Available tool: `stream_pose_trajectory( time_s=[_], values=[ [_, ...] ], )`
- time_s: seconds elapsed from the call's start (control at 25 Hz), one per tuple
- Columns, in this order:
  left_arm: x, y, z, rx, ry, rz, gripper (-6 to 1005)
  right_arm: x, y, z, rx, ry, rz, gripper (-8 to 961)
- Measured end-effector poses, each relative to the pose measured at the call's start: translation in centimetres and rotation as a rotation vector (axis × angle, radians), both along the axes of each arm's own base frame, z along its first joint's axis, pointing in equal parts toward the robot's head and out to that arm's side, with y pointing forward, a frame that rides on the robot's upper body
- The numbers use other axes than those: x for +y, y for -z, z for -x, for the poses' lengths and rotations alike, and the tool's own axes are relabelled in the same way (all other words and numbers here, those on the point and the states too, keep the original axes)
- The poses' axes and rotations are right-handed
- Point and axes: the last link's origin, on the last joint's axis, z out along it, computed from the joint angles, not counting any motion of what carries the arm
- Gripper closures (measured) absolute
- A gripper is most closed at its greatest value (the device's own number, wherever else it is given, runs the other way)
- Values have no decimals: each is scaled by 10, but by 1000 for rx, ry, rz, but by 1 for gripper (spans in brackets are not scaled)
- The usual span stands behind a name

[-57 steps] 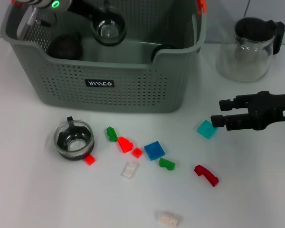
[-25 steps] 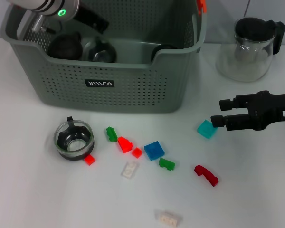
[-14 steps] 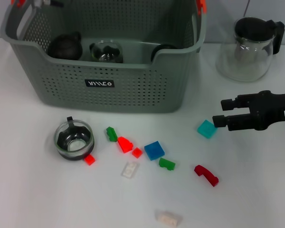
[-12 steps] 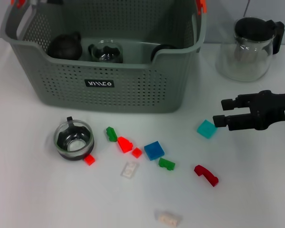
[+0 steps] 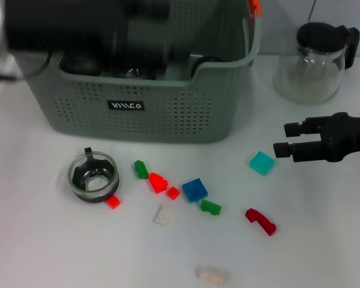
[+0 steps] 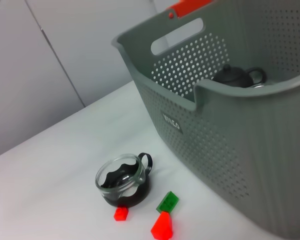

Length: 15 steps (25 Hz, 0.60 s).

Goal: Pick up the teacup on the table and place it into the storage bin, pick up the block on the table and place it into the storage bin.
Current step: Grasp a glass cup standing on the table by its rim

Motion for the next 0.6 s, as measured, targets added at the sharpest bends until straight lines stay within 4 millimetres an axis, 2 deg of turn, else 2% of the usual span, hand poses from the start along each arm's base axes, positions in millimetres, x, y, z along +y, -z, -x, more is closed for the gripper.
stream_pose_trajectory(
  time_s=[0.08, 0.24, 0.44, 0.6],
  values=[
    [-18, 2, 11, 71, 72, -29, 131, 0, 0, 0, 6, 2, -3, 204],
    [-40, 8, 33, 189, 127, -47, 116, 1, 0, 2, 16, 8, -7, 204],
    [-52, 19, 63, 305, 136, -29, 122, 0, 4, 1, 27, 26, -1, 203],
    [-49, 31, 88, 427, 79, 5, 122, -1, 8, -1, 34, 43, 6, 203]
  ],
)
